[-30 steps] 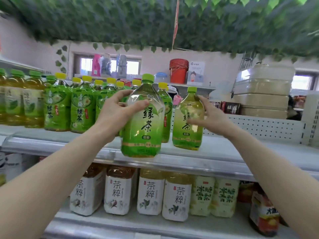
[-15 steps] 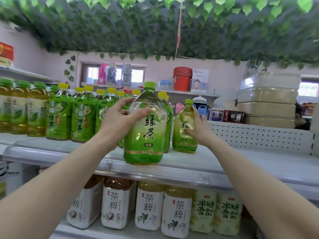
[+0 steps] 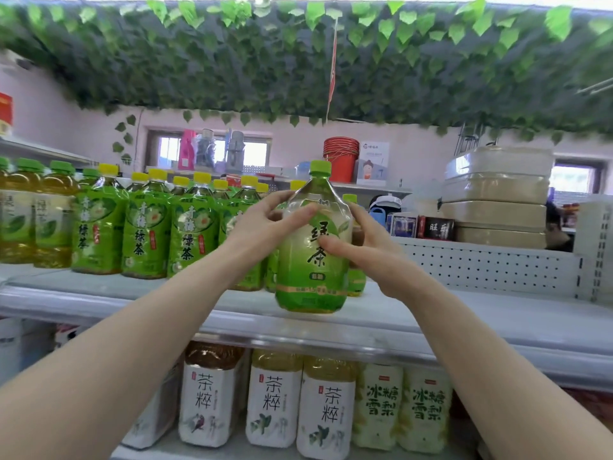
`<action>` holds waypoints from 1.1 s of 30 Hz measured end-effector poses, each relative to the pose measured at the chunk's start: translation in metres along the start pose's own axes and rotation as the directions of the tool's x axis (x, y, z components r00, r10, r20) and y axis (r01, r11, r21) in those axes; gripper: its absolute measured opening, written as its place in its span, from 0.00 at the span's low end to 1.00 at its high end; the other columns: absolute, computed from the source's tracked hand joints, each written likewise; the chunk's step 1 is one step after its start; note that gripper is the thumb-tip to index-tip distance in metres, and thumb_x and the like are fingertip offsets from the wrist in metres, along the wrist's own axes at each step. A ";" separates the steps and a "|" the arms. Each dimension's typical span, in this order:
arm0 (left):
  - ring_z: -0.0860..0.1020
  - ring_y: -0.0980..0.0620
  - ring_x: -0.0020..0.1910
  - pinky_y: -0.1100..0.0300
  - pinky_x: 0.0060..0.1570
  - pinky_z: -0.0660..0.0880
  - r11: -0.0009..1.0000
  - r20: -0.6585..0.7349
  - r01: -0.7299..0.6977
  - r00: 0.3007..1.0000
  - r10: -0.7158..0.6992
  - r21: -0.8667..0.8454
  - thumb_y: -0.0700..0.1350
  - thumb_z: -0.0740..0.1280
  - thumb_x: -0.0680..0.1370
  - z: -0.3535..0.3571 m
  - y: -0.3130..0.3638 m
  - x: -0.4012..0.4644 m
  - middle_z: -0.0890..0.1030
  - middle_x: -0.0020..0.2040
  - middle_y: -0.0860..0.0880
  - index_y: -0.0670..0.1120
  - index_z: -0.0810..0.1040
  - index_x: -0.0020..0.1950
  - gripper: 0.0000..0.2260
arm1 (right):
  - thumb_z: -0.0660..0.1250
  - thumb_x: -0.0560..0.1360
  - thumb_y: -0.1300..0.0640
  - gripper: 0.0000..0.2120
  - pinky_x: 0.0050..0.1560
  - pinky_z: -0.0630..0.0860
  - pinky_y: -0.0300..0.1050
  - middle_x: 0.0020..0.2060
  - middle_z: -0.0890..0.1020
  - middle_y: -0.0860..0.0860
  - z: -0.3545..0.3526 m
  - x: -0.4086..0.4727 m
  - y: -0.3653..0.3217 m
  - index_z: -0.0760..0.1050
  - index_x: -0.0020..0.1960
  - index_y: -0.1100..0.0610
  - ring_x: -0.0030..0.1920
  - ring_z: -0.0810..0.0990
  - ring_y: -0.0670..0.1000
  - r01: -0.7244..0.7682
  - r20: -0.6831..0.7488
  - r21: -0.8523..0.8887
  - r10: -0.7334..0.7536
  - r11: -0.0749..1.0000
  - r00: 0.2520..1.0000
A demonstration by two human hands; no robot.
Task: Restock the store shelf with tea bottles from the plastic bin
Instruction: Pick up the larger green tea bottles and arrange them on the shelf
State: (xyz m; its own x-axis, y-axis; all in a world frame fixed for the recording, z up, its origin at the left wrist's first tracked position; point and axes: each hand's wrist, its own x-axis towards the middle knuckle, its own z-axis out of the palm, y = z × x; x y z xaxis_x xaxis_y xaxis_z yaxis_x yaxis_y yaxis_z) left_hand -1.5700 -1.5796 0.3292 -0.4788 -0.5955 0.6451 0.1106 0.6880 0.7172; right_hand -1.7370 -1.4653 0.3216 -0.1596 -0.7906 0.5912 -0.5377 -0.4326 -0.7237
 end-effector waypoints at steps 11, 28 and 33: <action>0.52 0.47 0.79 0.47 0.75 0.54 0.599 0.120 -0.218 0.973 0.198 0.771 0.54 0.68 0.77 0.009 -0.055 0.018 0.51 0.80 0.51 0.57 0.55 0.79 0.34 | 0.77 0.69 0.50 0.38 0.59 0.78 0.57 0.53 0.80 0.48 -0.025 0.008 0.041 0.61 0.73 0.48 0.52 0.81 0.50 -0.150 -0.274 -0.223 0.086 0.963 0.958; 0.35 0.48 0.78 0.47 0.68 0.68 0.524 0.164 -0.263 0.960 0.228 0.810 0.48 0.77 0.70 0.032 -0.082 0.033 0.34 0.79 0.54 0.57 0.40 0.80 0.52 | 0.76 0.63 0.39 0.63 0.77 0.51 0.58 0.76 0.31 0.58 -0.019 0.016 0.050 0.32 0.78 0.52 0.78 0.38 0.61 0.040 0.031 -0.964 -0.036 0.263 0.999; 0.36 0.48 0.78 0.44 0.66 0.70 0.527 0.144 -0.244 0.964 0.225 0.814 0.50 0.78 0.69 0.034 -0.082 0.033 0.35 0.79 0.54 0.58 0.41 0.80 0.53 | 0.76 0.65 0.40 0.62 0.77 0.48 0.58 0.76 0.32 0.62 -0.019 0.029 0.060 0.33 0.79 0.56 0.77 0.37 0.62 0.045 0.039 -0.974 -0.034 0.223 0.999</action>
State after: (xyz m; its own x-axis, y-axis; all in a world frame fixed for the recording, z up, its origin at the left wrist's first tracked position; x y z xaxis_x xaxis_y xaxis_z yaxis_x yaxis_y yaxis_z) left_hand -1.6245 -1.6419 0.2828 -0.5618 -0.3596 0.7450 -0.5339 0.8455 0.0054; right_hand -1.7897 -1.5057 0.3025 -0.1092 -0.7915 0.6014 -0.9333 0.2898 0.2119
